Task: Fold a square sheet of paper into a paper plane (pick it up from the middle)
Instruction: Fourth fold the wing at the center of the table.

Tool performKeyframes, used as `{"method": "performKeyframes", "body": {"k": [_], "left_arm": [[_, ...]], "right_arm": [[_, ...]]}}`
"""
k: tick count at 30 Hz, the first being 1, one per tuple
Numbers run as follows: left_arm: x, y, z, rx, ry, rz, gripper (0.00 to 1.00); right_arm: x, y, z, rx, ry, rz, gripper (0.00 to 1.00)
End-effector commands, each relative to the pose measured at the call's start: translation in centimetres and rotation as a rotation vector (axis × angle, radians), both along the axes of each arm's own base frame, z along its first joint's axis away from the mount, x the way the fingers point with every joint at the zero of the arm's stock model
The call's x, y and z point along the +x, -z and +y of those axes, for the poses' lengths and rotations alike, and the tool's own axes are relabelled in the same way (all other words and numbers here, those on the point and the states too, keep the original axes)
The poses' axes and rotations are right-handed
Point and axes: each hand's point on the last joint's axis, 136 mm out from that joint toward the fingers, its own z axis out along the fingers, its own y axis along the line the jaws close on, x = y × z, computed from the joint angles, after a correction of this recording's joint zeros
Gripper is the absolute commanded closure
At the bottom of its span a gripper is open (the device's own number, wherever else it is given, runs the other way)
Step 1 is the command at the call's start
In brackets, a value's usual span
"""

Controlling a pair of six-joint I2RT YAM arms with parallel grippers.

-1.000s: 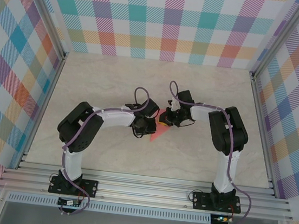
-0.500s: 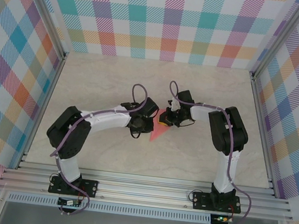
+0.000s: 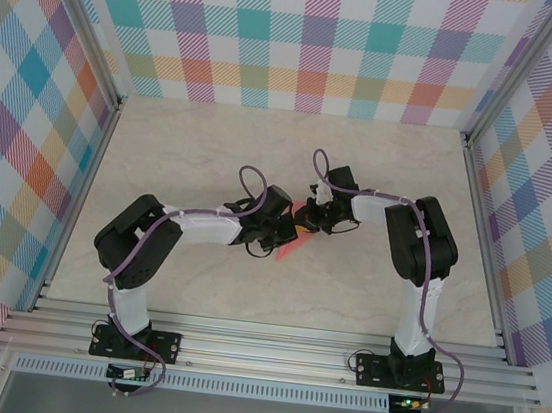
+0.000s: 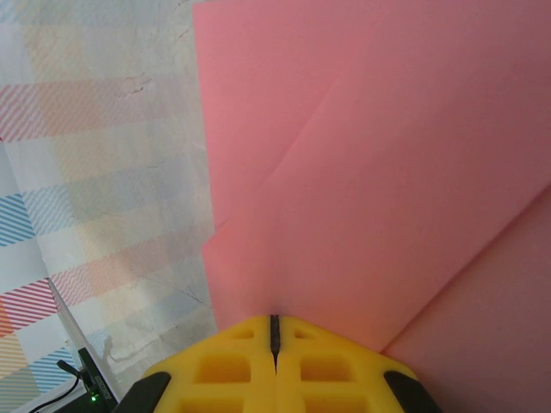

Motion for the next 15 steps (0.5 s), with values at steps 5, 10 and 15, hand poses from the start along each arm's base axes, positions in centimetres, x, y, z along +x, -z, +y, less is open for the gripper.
{"method": "performKeyframes", "body": {"k": [5, 10, 15], "left_arm": [[1.3, 0.9, 0.6, 0.004, -0.096, 0.003, 0.99], [1.6, 1.1, 0.2, 0.001, -0.096, 0.006, 1.00], [1.5, 1.8, -0.3, -0.015, -0.083, 0.020, 1.00]], "right_arm": [[-1.9, 4.6, -2.6, -0.173, 0.024, 0.088, 0.96], [-1.9, 4.6, -2.6, -0.173, 0.023, 0.088, 0.96], [-1.9, 4.6, -2.6, -0.174, 0.023, 0.089, 0.96]]}}
